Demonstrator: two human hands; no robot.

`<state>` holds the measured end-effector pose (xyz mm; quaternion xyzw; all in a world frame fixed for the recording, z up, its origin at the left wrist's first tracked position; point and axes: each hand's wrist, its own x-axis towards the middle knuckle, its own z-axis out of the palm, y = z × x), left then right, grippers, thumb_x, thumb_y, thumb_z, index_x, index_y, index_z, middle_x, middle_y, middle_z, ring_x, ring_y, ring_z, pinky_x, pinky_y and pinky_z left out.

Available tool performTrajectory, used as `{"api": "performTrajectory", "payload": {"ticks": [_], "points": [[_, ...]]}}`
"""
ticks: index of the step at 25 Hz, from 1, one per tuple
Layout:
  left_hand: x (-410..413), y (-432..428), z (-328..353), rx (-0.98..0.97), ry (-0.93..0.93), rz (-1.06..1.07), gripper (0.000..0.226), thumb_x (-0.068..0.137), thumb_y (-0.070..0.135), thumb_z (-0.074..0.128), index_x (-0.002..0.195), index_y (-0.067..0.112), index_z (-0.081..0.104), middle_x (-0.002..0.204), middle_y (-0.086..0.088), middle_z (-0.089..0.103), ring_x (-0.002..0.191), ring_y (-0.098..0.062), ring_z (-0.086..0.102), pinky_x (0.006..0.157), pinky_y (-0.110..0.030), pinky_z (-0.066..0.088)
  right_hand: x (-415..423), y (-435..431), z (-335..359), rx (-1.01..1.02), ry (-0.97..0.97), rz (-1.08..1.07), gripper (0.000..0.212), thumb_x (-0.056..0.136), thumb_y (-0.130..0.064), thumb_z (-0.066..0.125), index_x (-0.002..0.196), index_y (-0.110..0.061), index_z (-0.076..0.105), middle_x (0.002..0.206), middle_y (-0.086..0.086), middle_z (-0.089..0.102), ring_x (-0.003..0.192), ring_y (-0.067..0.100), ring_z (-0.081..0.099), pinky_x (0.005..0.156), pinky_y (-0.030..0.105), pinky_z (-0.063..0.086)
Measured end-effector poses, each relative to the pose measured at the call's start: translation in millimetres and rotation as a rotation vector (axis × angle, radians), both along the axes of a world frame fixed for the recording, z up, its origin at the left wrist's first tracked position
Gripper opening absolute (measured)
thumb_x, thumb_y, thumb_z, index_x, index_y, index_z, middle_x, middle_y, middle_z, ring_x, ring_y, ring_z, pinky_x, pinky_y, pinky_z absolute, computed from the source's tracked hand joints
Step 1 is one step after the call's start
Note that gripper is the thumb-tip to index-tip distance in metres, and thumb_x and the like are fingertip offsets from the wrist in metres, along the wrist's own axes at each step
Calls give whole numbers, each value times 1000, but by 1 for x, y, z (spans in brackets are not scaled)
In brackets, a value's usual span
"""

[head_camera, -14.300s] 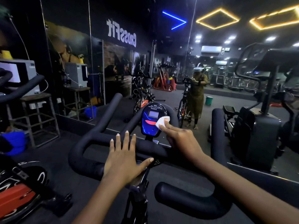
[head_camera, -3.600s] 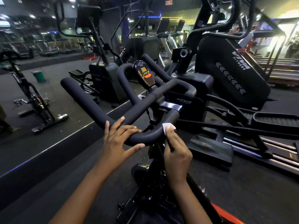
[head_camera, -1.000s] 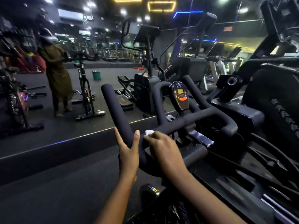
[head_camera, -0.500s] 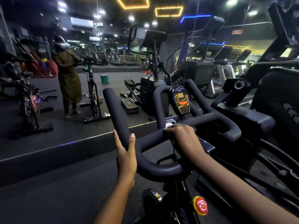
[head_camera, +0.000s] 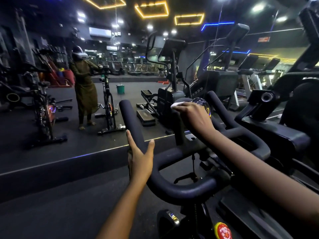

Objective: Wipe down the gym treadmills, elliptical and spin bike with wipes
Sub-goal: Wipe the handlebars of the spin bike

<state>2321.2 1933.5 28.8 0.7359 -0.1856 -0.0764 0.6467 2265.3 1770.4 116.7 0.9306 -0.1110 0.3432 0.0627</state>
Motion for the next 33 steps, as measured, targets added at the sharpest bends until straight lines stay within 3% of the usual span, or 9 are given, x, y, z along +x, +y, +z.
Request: {"api": "performTrajectory", "payload": {"ticks": [4, 8, 12, 15, 19, 23, 26, 29, 33], "points": [[0, 1, 0, 40, -24, 8, 86, 91, 36, 58, 149, 39, -5, 147, -13, 37, 129, -34, 40, 97, -34, 33, 20, -18, -15, -78, 173, -69, 28, 88, -7, 53, 115, -7, 62, 102, 15, 60, 96, 32, 59, 74, 37, 48], [2, -1, -1, 17, -39, 12, 85, 91, 36, 58, 149, 39, -3, 150, -10, 34, 130, -33, 37, 98, -34, 32, -21, -4, -28, -4, 174, 35, 34, 76, -5, 55, 108, -11, 67, 94, 12, 62, 85, 28, 63, 70, 37, 50], [3, -2, -3, -8, -37, 14, 85, 90, 31, 59, 149, 38, -1, 151, -9, 32, 131, -32, 36, 98, -34, 31, -67, 22, -39, 62, 212, 248, 42, 73, -21, 41, 100, -10, 72, 99, -2, 67, 89, 5, 59, 80, 14, 42], [3, -2, -3, -22, -37, 5, 86, 90, 31, 60, 149, 38, -1, 151, -7, 31, 132, -31, 35, 99, -34, 30, -60, 9, -21, 79, 277, 282, 30, 81, -14, 53, 105, -13, 72, 107, 0, 68, 95, 2, 58, 87, 18, 43], [4, -3, -3, -11, -34, 14, 86, 89, 31, 61, 149, 39, -1, 150, -8, 34, 130, -33, 37, 98, -34, 31, 1, -24, 16, -50, 94, 99, 34, 89, -21, 46, 113, -13, 67, 113, 7, 66, 98, 21, 64, 78, 27, 43], [4, -3, -3, -17, -50, 24, 86, 89, 31, 61, 149, 38, 0, 151, -7, 32, 131, -33, 38, 98, -33, 32, 46, -33, 13, -204, 332, -142, 23, 91, -11, 48, 106, -6, 64, 109, 8, 63, 102, 25, 55, 77, 30, 41], [5, -4, -6, -18, -51, 30, 86, 89, 33, 61, 149, 39, 1, 152, -5, 32, 131, -33, 38, 99, -35, 32, 29, -19, -1, -326, 340, -50, 25, 85, -6, 44, 96, -3, 66, 99, 9, 64, 93, 26, 58, 65, 33, 48], [7, -4, -9, -43, -59, 32, 83, 89, 35, 59, 149, 39, 1, 154, -1, 27, 135, -30, 33, 102, -36, 30, -10, 2, -22, -409, 298, 157, 36, 72, -14, 35, 77, -9, 70, 80, 4, 66, 69, 19, 62, 44, 20, 44], [8, -7, -13, -112, -44, 45, 74, 92, 39, 53, 148, 42, 5, 155, 3, 27, 137, -27, 33, 103, -34, 28, -3, 6, -16, -184, 506, 123, 29, 82, -6, 52, 104, -13, 69, 105, 4, 68, 98, 21, 63, 81, 33, 51]]}}
